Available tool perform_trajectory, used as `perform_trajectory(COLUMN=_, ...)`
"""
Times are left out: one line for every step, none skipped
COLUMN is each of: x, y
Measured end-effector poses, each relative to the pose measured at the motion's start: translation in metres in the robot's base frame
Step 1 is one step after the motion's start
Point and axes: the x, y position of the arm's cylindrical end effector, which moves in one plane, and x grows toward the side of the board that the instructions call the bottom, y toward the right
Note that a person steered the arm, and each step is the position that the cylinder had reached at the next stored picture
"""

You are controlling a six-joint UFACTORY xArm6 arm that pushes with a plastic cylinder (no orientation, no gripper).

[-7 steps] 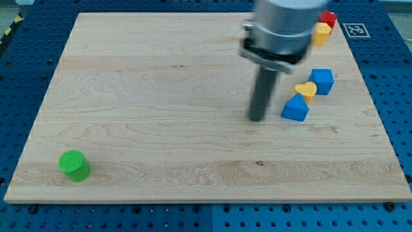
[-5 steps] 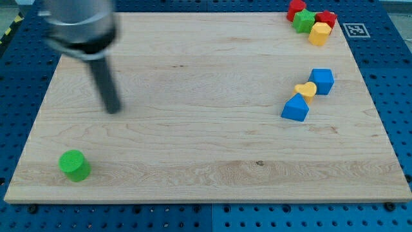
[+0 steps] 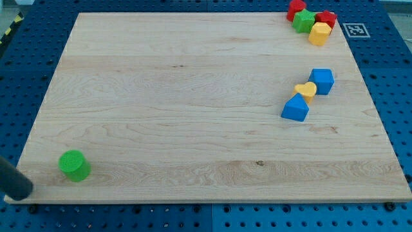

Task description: Push green circle to the center

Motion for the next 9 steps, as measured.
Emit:
perform_trajectory(x=-0.001, y=0.029)
perform_trajectory(x=-0.018, y=0.029)
perform_trajectory(x=-0.028, y=0.035)
perform_trajectory(x=-0.030, y=0.057)
perform_trajectory(x=-0.049, y=0.067)
perform_trajectory(x=-0.055, y=0.079)
perform_trajectory(x=-0.062, y=0.108)
perform_trajectory(x=-0.085, y=0.144)
perform_trajectory(x=-0.107, y=0.181)
